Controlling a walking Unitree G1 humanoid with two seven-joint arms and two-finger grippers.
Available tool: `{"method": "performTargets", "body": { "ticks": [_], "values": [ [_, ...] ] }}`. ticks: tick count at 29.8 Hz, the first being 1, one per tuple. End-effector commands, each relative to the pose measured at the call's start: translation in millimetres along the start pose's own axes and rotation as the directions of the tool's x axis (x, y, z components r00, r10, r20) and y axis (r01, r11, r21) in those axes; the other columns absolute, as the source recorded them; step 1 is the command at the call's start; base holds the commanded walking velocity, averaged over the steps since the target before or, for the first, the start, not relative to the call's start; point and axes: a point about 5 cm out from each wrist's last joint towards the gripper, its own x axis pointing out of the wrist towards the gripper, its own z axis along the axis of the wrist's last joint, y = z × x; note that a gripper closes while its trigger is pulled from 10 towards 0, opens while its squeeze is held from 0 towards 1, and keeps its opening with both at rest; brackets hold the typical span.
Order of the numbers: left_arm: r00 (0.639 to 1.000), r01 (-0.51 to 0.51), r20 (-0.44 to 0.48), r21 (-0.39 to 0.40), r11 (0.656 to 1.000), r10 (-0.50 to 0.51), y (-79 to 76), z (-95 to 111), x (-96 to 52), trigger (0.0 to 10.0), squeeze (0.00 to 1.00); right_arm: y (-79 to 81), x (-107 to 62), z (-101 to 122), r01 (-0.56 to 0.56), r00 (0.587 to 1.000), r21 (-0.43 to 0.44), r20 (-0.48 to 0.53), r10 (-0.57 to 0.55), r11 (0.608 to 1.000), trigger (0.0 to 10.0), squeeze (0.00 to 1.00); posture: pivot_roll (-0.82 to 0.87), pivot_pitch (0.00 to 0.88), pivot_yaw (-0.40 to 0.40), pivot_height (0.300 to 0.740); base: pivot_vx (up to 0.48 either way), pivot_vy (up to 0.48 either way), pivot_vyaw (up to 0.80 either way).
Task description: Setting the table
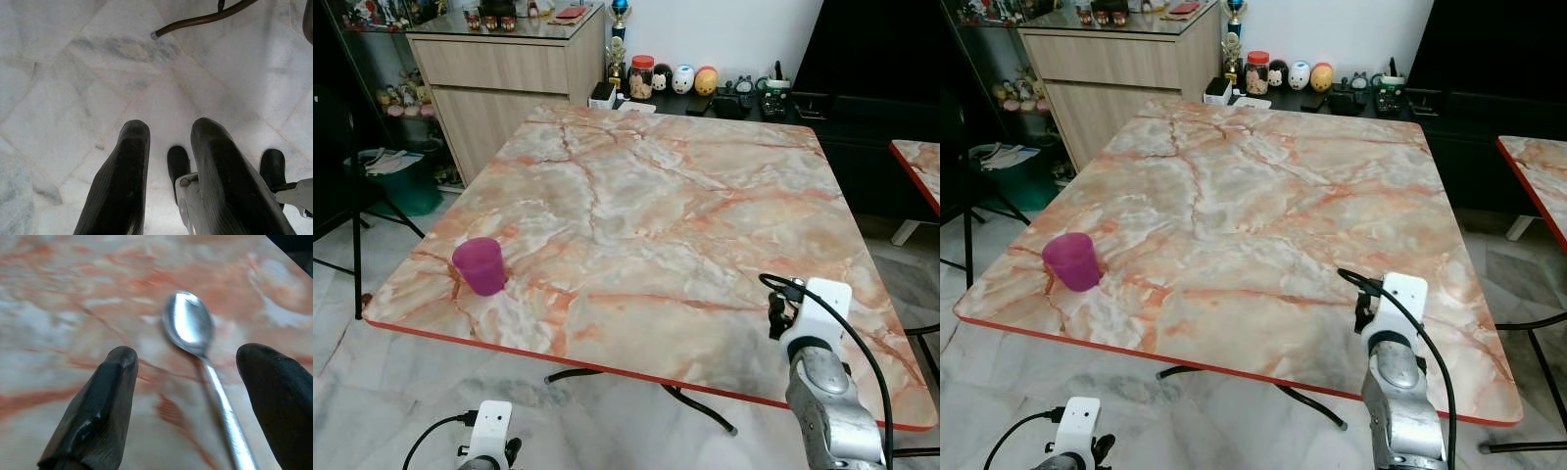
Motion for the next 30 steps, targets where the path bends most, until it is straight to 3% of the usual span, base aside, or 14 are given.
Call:
{"method": "performTargets", "body": {
  "ticks": [1,2,3,6,22,30],
  "values": [
    [1.0,0.003,-0.007,0.014,1.0,-0.003,-0.4,0,0.4,10.0,0.0,-5.4,0.8,12,0.002,1.0,0.006,0.016,-0.002,1.0,10.0,0.75,-0.02,0.0,-0.02,0.74,0.0,0.0,0.0],
    [1.0,0.003,-0.007,0.014,1.0,-0.003,-0.5,0,0.4,10.0,0.0,-5.7,1.2,13,-0.005,1.0,0.003,0.015,0.005,1.0,10.0,0.51,-0.02,0.0,-0.02,0.74,0.0,0.0,0.0],
    [1.0,0.003,-0.008,0.014,1.0,-0.003,-0.8,0,0.4,10.0,0.0,-6.5,2.2,17,-0.018,1.0,-0.007,0.016,0.018,1.0,10.0,0.0,-0.02,0.0,-0.02,0.74,0.0,0.0,0.0],
    [1.0,0.003,-0.007,0.014,1.0,-0.003,-1.3,0,0.4,10.0,0.0,-10.6,4.3,22,-0.033,0.999,0.018,-0.002,0.033,0.999,10.0,0.0,-0.01,0.0,-0.021,0.74,0.0,0.0,0.0],
    [1.0,0.004,-0.013,0.021,1.0,-0.004,1.3,-3,-0.7,10.0,0.0,-37.2,1.0,23,-0.123,0.992,-0.062,-0.047,0.121,0.99,10.0,0.0,-0.02,0.0,-0.014,0.74,0.0,0.0,0.0],
    [1.0,-0.005,-0.014,0.023,1.0,0.005,3.8,-3,-0.7,10.0,0.0,-48.1,4.0,8,-0.121,0.988,0.02,-0.1,0.122,0.992,10.0,0.0,-0.02,0.0,-0.009,0.74,0.0,0.0,0.0]
  ]
}}
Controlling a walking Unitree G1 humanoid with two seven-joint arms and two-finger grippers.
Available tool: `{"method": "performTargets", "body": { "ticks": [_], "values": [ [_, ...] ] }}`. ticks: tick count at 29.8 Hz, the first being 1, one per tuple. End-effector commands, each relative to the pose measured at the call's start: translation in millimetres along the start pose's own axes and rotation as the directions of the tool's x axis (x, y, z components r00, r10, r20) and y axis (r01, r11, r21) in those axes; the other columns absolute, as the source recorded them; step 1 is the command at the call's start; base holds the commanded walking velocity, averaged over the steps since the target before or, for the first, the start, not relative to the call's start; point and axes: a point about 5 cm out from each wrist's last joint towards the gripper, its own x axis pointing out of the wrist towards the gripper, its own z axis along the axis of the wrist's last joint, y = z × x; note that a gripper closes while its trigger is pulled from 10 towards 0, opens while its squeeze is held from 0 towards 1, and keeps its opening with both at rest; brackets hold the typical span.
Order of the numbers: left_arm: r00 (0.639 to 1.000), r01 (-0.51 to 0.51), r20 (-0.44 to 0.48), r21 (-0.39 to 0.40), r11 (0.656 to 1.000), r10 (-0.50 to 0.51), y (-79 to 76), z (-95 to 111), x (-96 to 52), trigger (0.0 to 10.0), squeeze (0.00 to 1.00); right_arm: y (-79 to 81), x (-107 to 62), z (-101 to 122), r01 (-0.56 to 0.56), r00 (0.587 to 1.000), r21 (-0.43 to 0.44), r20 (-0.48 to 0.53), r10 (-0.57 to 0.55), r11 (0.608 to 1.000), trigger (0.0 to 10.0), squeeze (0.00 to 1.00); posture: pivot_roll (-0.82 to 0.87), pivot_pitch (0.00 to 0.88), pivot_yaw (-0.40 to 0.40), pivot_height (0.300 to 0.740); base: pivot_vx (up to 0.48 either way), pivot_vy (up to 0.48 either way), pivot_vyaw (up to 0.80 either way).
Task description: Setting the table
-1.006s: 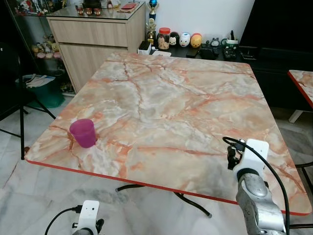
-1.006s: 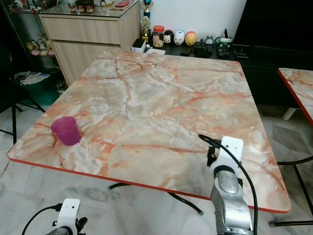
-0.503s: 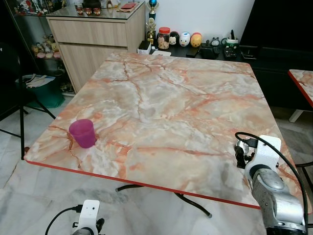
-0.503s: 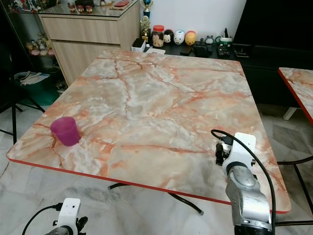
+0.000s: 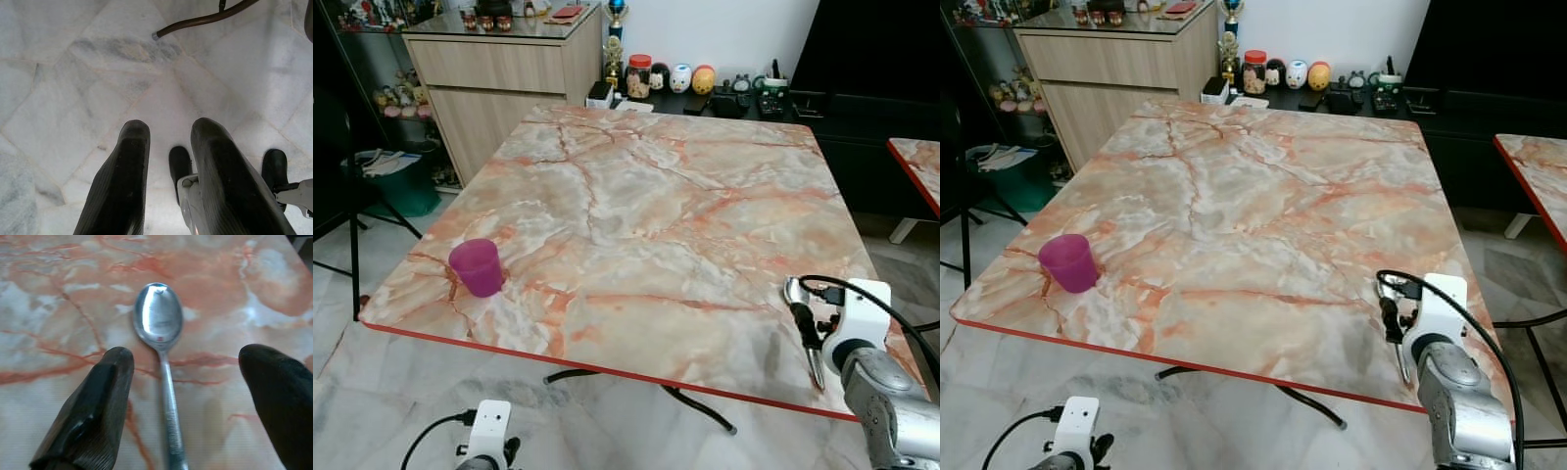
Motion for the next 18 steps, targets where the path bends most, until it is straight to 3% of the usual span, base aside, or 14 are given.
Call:
{"method": "performTargets", "body": {
  "ticks": [1,2,7,18],
  "values": [
    [1.0,0.0,-0.014,0.018,1.0,0.001,1.3,-3,-0.5,10.0,0.0,-4.0,0.4,-4,0.005,1.0,0.026,-0.011,-0.004,1.0,10.0,0.0,-0.02,0.0,-0.009,0.74,0.0,0.0,0.0],
    [1.0,-0.002,-0.013,0.019,1.0,0.002,1.9,-2,-0.4,10.0,0.0,-3.7,3.2,-4,-0.006,1.0,0.082,0.004,0.006,0.997,10.0,0.0,-0.02,0.0,-0.004,0.74,0.0,0.0,0.0],
    [1.0,-0.001,-0.012,0.021,1.0,0.002,2.3,-1,-0.2,10.0,0.0,1.6,6.7,-2,-0.044,0.998,0.157,0.042,0.038,0.987,10.0,0.0,-0.02,0.0,-0.003,0.74,0.0,0.0,0.0],
    [1.0,0.0,-0.009,0.016,1.0,0.0,1.5,0,0.0,10.0,0.0,8.4,17.4,-8,-0.05,0.999,0.14,0.026,0.047,0.989,10.0,0.0,-0.01,0.0,-0.007,0.74,0.0,0.0,0.0]
  ]
}}
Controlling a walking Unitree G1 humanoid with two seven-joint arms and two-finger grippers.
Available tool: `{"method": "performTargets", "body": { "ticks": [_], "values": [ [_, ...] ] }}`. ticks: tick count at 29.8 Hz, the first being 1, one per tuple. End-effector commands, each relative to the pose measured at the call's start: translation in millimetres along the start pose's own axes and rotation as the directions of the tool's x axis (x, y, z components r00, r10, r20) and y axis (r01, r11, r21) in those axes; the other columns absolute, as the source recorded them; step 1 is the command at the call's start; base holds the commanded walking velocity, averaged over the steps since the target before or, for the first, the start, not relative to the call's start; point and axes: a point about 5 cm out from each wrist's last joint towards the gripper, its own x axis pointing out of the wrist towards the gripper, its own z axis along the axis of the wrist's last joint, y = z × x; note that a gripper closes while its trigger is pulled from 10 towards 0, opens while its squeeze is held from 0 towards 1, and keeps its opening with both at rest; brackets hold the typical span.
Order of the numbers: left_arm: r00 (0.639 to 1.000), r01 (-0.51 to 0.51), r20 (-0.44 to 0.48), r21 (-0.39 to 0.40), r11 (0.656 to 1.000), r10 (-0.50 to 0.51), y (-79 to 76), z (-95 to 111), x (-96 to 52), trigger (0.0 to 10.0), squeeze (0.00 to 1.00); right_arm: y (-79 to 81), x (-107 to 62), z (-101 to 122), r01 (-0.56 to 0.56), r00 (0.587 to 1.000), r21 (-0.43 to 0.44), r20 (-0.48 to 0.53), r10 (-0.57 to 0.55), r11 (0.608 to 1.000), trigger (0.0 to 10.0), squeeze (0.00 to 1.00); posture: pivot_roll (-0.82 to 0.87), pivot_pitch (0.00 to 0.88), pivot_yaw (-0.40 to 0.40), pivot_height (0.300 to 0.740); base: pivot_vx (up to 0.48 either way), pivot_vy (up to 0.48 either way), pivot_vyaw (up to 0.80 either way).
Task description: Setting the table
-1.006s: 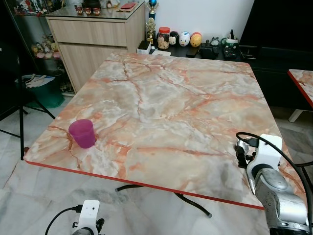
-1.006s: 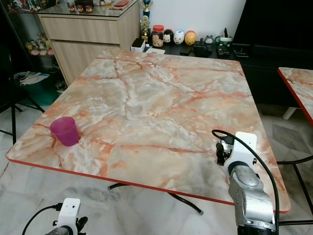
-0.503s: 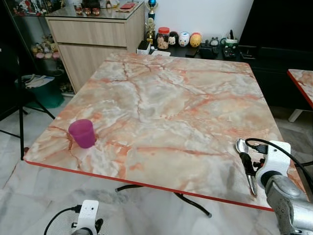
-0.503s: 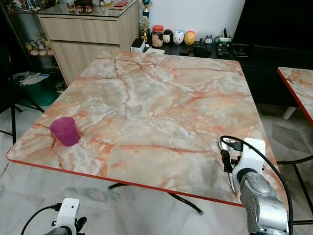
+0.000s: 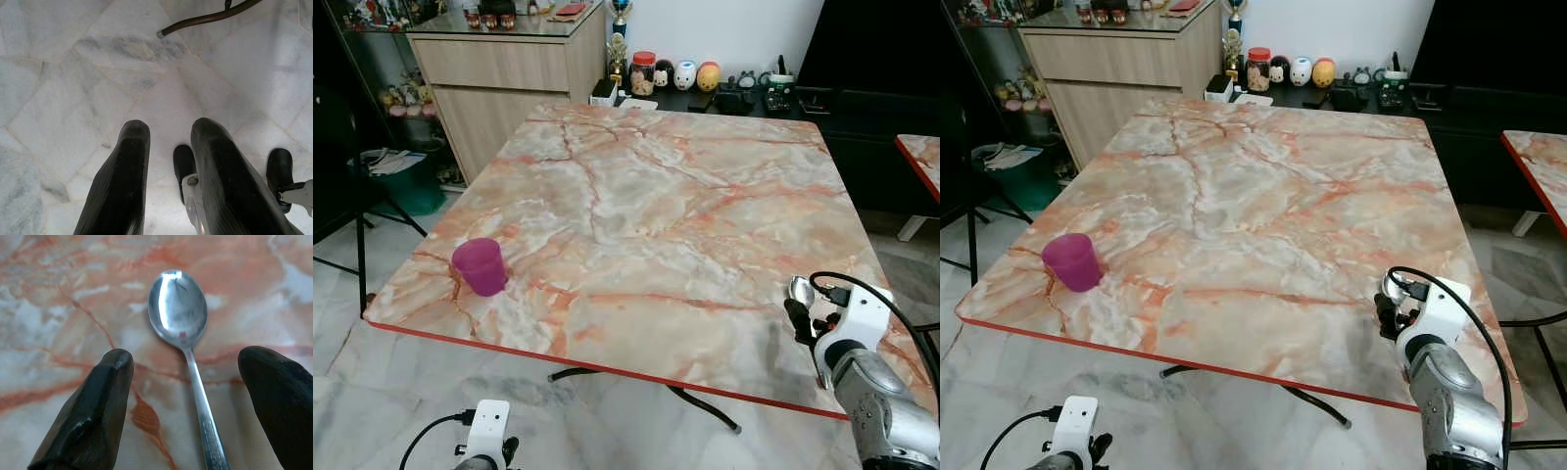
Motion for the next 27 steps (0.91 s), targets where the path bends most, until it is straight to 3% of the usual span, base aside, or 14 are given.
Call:
{"method": "performTargets", "body": {
  "ticks": [1,11,27],
  "values": [
    [1.0,0.003,-0.01,0.013,1.0,-0.003,0.0,-1,0.0,10.0,0.0,1.0,2.4,4,0.0,1.0,-0.014,0.011,0.0,1.0,10.0,0.0,-0.01,0.0,-0.007,0.74,0.0,0.0,0.0],
    [1.0,0.005,-0.012,0.012,1.0,-0.005,-0.8,-2,-0.1,10.0,0.0,1.1,6.1,11,0.016,0.999,-0.039,0.031,-0.015,0.999,10.0,0.0,-0.01,0.0,-0.009,0.74,0.0,0.0,0.0],
    [1.0,0.01,-0.021,0.015,1.0,-0.009,-3.2,-4,-0.4,10.0,0.0,0.2,8.8,-6,0.03,0.997,-0.078,-0.069,-0.035,0.996,10.0,0.0,-0.01,0.0,-0.013,0.74,0.0,0.0,0.0]
  ]
}}
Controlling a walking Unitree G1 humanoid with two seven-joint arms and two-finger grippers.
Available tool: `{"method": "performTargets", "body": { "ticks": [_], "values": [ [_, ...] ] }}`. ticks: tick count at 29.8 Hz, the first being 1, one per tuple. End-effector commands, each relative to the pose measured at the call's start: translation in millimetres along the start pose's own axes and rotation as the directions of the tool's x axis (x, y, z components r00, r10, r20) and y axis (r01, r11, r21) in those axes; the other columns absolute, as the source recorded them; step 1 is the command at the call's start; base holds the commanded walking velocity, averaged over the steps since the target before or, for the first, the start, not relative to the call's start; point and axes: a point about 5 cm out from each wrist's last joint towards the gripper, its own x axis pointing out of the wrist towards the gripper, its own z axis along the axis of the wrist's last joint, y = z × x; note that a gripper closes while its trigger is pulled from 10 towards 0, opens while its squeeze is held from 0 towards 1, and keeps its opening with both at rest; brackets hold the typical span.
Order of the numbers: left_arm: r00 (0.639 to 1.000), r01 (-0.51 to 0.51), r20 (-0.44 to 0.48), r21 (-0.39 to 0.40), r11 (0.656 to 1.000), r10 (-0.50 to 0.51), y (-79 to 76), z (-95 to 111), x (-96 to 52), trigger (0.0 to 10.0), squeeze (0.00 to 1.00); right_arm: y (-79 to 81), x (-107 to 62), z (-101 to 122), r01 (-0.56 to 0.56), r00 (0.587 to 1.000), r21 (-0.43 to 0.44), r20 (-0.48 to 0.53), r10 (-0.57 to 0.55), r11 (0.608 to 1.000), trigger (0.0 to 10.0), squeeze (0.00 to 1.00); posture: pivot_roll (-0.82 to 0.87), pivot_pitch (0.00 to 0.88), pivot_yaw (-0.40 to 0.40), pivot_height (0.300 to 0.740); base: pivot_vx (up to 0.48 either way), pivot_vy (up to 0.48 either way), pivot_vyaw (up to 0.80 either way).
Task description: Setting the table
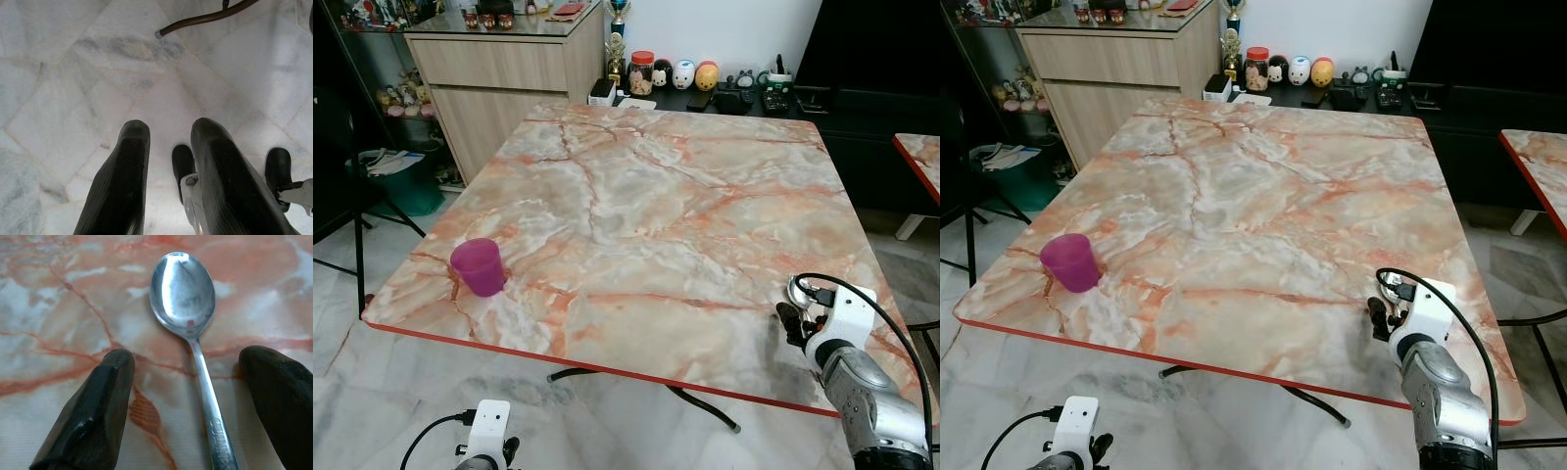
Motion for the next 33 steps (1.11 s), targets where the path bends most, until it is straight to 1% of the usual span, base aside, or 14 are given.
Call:
{"method": "performTargets", "body": {
  "ticks": [1,3,4,5,6,8,9,18,33],
  "values": [
    [1.0,0.005,-0.022,0.015,1.0,-0.005,-1.6,-4.3,-0.6,10.0,0.0,-3.5,0.8,-3.7,0.016,0.999,-0.025,-0.039,-0.017,1.0,10.0,0.0,-0.01,0.0,-0.013,0.74,0.0,0.0,0.0],
    [1.0,0.005,-0.022,0.014,1.0,-0.005,-1.6,-4.5,-0.6,10.0,0.0,-2.7,0.9,-5.7,0.013,0.999,-0.031,-0.049,-0.015,0.999,10.0,0.0,-0.01,0.0,-0.014,0.74,0.0,0.0,0.0],
    [1.0,0.004,-0.023,0.014,1.0,-0.004,-1.4,-4.6,-0.6,10.0,0.0,-1.8,0.9,-7.8,0.01,0.998,-0.045,-0.064,-0.013,0.999,9.1,0.0,-0.01,0.0,-0.014,0.74,0.0,0.0,0.0],
    [1.0,0.004,-0.024,0.013,1.0,-0.003,-1.3,-4.8,-0.7,10.0,0.0,-1.9,1.0,-8.7,0.014,0.997,-0.057,-0.069,-0.018,0.998,6.3,0.0,-0.01,0.0,-0.014,0.74,0.0,0.0,0.0],
    [1.0,0.003,-0.024,0.012,1.0,-0.003,-1.4,-4.7,-0.6,10.0,0.0,-2.1,1.1,-8.6,0.016,0.997,-0.058,-0.068,-0.02,0.998,5.4,0.0,-0.01,0.0,-0.014,0.74,0.0,0.0,0.0],
    [1.0,0.004,-0.024,0.014,1.0,-0.003,-1.1,-4.7,-0.6,10.0,0.0,-2.2,0.9,-9.3,0.023,0.997,-0.068,-0.073,-0.028,0.997,0.5,0.0,-0.01,0.0,-0.014,0.74,0.0,0.0,0.0],
    [1.0,0.004,-0.024,0.015,1.0,-0.003,-0.7,-4.6,-0.7,10.0,0.0,-1.7,0.9,-10.0,0.025,0.997,-0.077,-0.075,-0.031,0.997,0.0,0.0,-0.01,0.0,-0.014,0.74,0.0,0.0,0.0],
    [1.0,0.005,-0.023,0.015,1.0,-0.004,-0.1,-3.5,-0.4,10.0,0.0,-1.2,1.9,-8.2,0.026,0.997,-0.095,-0.073,-0.033,0.995,0.0,0.0,-0.01,0.0,-0.015,0.74,0.0,0.0,0.0],
    [1.0,0.003,-0.019,0.022,1.0,-0.002,-0.7,-2.9,-0.3,10.0,0.0,1.1,2.5,-7.5,0.024,0.997,-0.093,-0.068,-0.03,0.995,0.0,0.0,0.0,0.0,-0.014,0.74,0.0,0.0,0.0]
  ]
}}
